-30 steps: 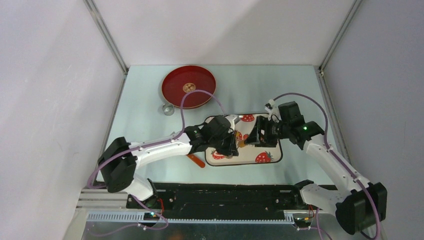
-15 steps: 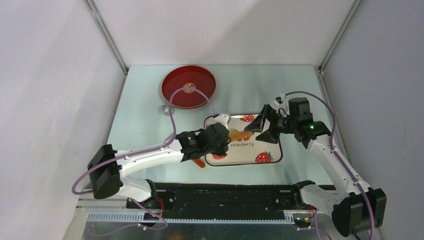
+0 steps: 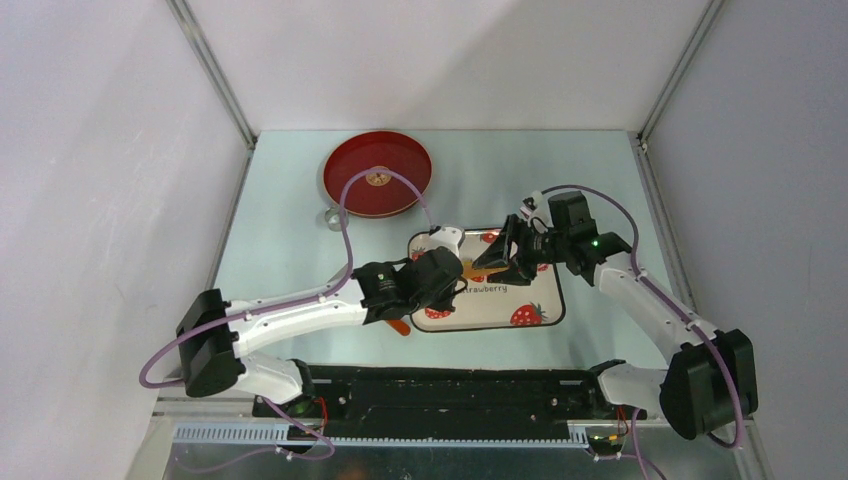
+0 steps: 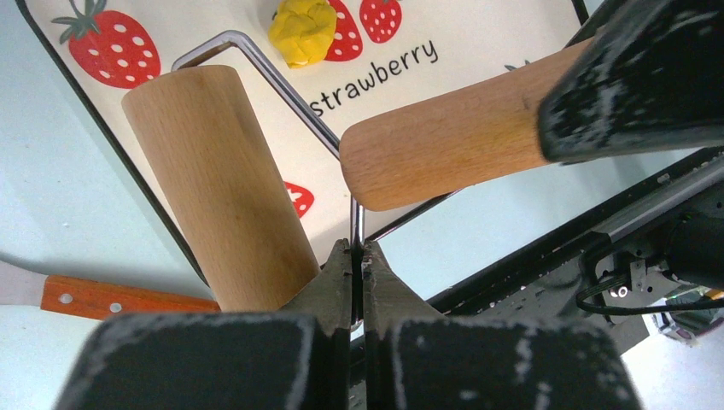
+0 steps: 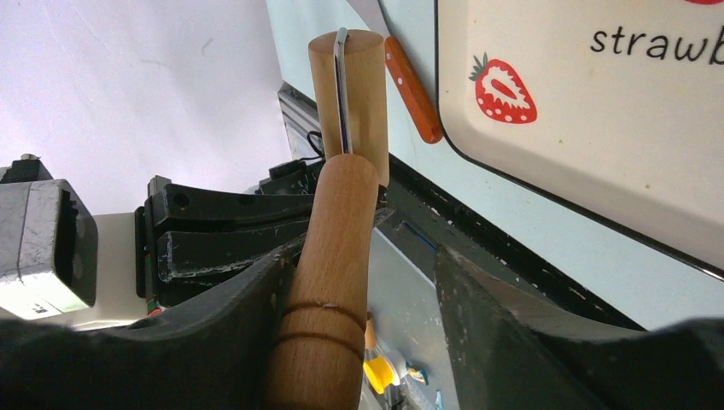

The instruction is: Roll out the dumpling wrappers from the dough

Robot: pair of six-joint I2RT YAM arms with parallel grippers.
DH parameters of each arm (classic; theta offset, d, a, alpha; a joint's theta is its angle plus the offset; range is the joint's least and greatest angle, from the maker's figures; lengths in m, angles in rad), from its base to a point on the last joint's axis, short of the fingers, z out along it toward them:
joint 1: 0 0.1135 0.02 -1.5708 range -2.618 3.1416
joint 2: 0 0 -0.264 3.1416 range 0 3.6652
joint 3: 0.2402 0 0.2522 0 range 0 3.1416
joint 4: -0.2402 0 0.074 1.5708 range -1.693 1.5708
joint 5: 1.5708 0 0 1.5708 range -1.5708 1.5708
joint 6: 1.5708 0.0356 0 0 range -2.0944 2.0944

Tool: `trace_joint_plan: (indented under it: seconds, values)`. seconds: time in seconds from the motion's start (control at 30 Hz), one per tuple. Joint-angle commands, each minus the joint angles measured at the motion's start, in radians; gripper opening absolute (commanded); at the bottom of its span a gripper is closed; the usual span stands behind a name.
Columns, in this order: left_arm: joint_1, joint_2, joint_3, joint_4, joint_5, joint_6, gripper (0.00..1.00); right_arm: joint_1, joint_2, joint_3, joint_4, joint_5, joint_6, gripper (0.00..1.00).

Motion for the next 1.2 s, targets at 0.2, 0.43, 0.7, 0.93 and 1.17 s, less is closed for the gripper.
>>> trace_joint_plan:
  seconds: [0.2,0.43,0.7,0.93,1.17]
  values:
    - [-0.009,0.010,0.051,0.001,-0.050,0.028,0.00,0.045,0.026,0.001,0.077,-0.040,0.030,0.47]
    - [-0.012,0.013,0.052,-0.006,-0.056,0.028,0.00,0.056,0.041,0.001,0.083,-0.036,0.032,0.26]
    - [-0.021,0.025,0.067,-0.019,-0.062,0.037,0.00,0.074,0.067,0.001,0.112,-0.039,0.044,0.47]
    - [-0.027,0.031,0.067,-0.024,-0.063,0.035,0.00,0.099,0.086,0.001,0.127,-0.032,0.050,0.39]
    - [-0.029,0.028,0.068,-0.025,-0.065,0.036,0.08,0.100,0.084,0.002,0.105,-0.022,0.022,0.00]
